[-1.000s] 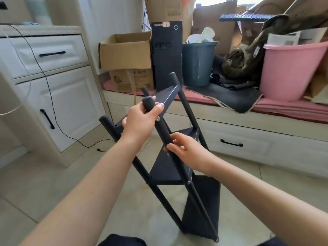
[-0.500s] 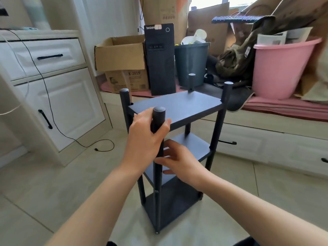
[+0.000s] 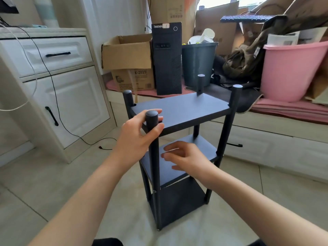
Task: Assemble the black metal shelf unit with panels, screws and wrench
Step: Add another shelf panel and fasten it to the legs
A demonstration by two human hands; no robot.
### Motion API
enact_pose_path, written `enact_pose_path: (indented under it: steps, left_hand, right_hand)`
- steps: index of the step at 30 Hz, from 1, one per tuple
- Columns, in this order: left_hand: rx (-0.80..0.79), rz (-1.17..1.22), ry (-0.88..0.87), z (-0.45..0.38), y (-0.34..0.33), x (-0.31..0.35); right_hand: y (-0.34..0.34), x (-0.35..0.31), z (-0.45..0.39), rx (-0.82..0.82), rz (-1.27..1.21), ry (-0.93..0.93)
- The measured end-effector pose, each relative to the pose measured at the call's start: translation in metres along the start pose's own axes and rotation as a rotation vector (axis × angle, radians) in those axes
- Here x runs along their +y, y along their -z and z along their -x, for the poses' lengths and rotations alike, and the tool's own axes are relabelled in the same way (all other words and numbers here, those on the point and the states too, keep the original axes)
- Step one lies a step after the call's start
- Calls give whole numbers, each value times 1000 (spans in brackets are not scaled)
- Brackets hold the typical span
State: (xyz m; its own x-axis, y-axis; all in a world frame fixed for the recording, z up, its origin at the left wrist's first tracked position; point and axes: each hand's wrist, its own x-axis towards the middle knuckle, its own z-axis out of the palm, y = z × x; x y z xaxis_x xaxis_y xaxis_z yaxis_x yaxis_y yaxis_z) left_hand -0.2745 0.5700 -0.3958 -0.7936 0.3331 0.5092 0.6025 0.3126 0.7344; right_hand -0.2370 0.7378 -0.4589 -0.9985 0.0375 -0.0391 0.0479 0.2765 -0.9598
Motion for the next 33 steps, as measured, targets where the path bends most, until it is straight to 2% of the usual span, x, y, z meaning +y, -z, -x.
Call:
enact_pose_path:
  steps: [3, 5, 10, 14, 17, 19, 22, 26, 33]
  left_hand:
    - [-40, 27, 0, -2, 11, -8]
    - [-35, 47, -5, -2, 16, -12]
    - [157, 6, 26, -4, 22, -18]
    - [330, -141, 18, -1, 20, -18]
    - [454, -547, -191, 4, 12, -13]
    - [420, -793, -339, 8, 0, -11]
    - [247, -866, -451, 14, -23, -8]
    - [64, -883, -386, 16, -51, -3]
    - [37, -781, -294, 5, -88, -1]
  right_hand:
    - [29, 9, -7, 211, 224, -22]
    - [51, 19, -11, 332, 266, -96]
    - [96, 47, -14, 605, 282, -350]
    - [99, 50, -18, 601, 169, -251]
    - [91, 44, -23, 579, 123, -115]
    - [89, 42, -25, 611, 110, -96]
    - [89, 41, -26, 649, 93, -86]
    - [89, 39, -19, 661, 111, -84]
    - [100, 43, 3, 673, 133, -75]
